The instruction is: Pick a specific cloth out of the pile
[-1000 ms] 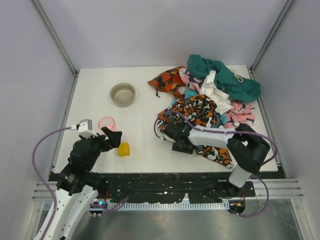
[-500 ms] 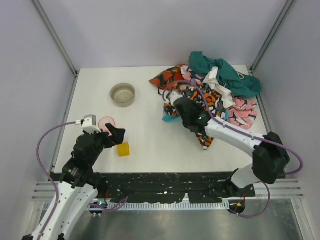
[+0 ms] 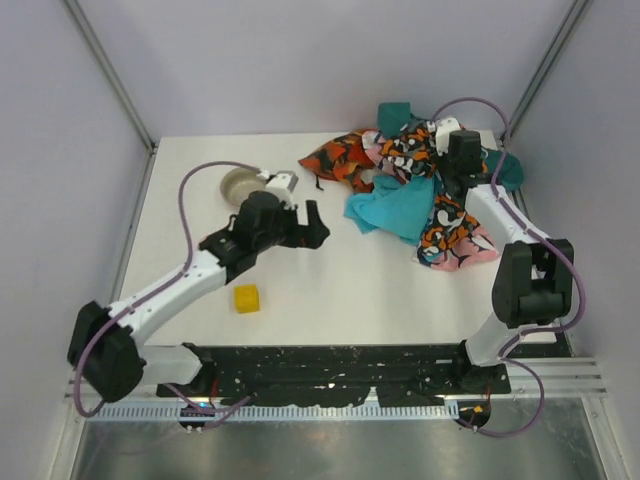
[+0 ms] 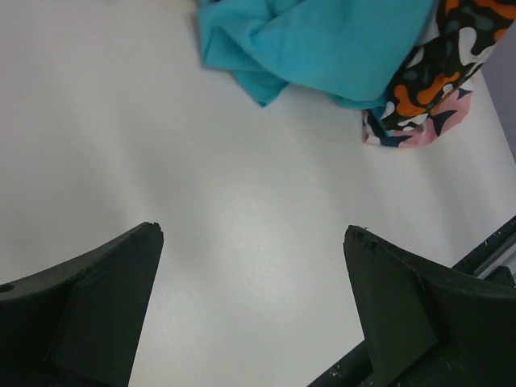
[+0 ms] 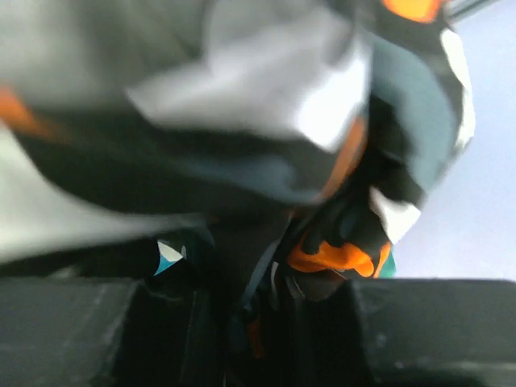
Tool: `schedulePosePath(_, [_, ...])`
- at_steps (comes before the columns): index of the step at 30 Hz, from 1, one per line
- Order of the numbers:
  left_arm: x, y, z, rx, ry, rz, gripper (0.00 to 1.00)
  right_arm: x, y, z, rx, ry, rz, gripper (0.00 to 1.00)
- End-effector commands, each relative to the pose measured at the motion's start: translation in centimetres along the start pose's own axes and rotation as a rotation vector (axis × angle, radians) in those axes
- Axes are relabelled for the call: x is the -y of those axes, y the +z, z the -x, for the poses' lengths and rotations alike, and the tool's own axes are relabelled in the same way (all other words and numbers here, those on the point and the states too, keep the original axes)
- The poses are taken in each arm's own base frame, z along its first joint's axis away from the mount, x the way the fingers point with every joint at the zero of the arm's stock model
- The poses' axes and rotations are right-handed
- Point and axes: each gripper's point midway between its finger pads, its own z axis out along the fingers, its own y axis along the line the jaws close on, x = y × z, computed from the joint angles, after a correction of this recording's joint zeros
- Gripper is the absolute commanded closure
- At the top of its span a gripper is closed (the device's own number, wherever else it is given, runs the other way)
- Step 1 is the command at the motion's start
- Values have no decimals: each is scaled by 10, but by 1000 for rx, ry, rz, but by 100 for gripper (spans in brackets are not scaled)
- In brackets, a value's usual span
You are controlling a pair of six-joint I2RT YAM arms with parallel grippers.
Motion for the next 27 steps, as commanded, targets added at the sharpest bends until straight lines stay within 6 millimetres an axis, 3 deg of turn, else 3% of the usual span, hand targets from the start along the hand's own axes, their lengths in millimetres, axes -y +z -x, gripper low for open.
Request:
schedulePosePath(1, [69,54,52,89,135,-165,0,-25,22,23,114,229,309,69])
schedulePosePath(2, [78,71,55,74,142,-188,0,-38,22,27,127,257,379,67])
schedulePosePath(3, [83,90,53,45,136,-201,0,-23,33,15,103,324,372,66])
schedulePosePath(4, [91,102,56,27,131,-217,0,-26,34,17,115,351,421,63])
schedulePosePath(6, [97,140,44,-30,123,-228,0,-28,39,14,121,413,495,62])
schedulePosePath(8, [111,162,40,-68,88,-280,0,-30,43,11,128,468,542,59])
schedulePosePath(10, [133,179,39,-83,49,-379,0,-31,45,6,112,501,564,54])
schedulePosePath(14, [138,224,27,-113,-21,-370,0,-35,49,1,101,509,568,49])
schedulePosePath(18, [153,264,2,-198,-128,-428,0,-37,51,-4,89,516,570,46])
schedulePosePath(24, [170,297,-20,-226,-103,-366,1,-37,47,-8,83,497,562,42])
schedulePosePath(26, [176,298,-20,-234,-80,-380,22,-37,46,-9,84,487,564,40])
schedulePosePath(27, [178,295,-18,-241,-76,-394,41,-38,45,-11,74,484,564,38])
